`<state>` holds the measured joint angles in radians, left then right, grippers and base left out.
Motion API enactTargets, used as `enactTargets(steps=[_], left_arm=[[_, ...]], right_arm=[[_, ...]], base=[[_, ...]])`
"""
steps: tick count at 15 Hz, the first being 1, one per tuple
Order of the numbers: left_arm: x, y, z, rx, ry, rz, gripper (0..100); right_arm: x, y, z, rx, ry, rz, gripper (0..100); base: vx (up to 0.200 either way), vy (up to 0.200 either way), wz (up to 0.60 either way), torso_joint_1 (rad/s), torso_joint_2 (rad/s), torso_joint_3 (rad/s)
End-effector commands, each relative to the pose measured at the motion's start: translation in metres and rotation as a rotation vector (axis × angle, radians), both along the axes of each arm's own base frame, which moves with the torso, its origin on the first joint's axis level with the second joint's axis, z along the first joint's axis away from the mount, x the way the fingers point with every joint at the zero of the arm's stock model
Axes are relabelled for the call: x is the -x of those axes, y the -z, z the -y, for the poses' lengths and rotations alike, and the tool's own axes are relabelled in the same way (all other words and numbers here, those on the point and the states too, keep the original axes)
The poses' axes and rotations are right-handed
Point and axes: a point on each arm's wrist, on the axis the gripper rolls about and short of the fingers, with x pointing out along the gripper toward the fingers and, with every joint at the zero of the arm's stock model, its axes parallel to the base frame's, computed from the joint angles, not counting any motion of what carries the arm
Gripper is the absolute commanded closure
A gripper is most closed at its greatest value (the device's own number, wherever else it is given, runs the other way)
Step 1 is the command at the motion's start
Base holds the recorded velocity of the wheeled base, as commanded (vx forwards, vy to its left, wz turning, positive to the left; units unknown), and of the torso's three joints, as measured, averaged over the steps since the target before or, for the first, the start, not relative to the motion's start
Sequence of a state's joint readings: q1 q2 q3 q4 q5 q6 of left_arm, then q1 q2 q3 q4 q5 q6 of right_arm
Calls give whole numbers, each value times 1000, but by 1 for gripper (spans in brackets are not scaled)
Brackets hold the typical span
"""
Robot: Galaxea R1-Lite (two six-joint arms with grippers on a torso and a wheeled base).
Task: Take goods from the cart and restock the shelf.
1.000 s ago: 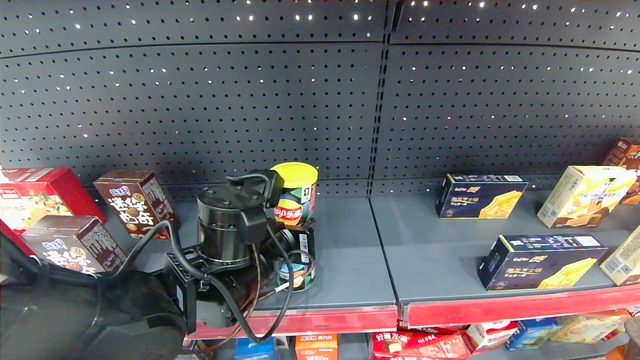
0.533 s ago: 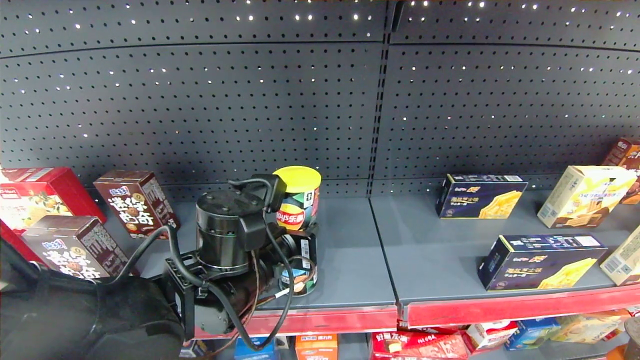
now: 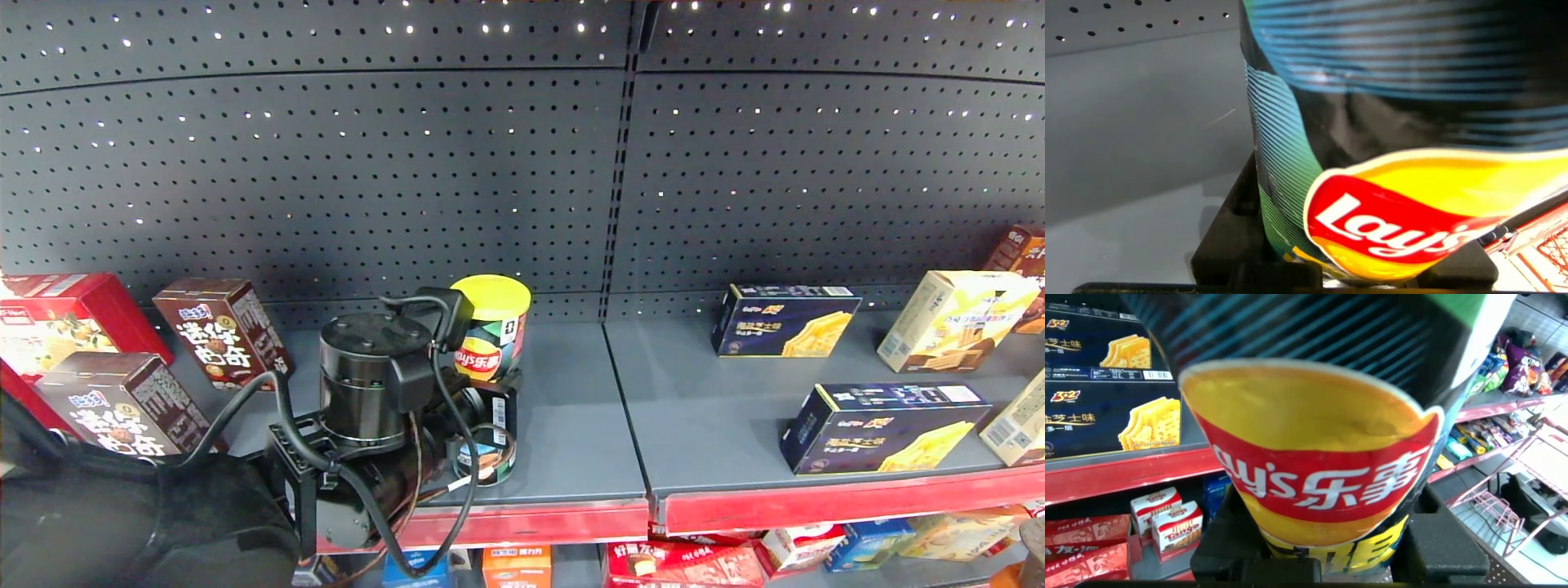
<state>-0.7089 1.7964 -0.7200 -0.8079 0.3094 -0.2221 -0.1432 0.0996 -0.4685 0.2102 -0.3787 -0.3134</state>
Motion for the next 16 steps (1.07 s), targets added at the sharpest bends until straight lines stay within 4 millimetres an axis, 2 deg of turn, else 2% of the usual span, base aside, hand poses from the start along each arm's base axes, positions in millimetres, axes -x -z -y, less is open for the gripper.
enactTargets(steps=[1,5,6,13,16], left_arm=[[0,0,0,1,-1,1,100],[-1,-3,1,17,0,17,100],[-2,-5,1,28,10,22,0],[0,-3,-1,23,15,19,0],[7,-3,-7,18,15,13,0]], right_arm=[[0,0,0,-1,0,-2,100],[0,-1,0,0,0,3,100],[0,-1,0,0,0,3,100],[0,0,0,0,0,3,100],[0,-1,0,0,0,4,100]], base=[[0,0,0,0,0,0],[0,0,0,0,0,0],[0,0,0,0,0,0],[0,0,0,0,0,0],[0,0,0,0,0,0]])
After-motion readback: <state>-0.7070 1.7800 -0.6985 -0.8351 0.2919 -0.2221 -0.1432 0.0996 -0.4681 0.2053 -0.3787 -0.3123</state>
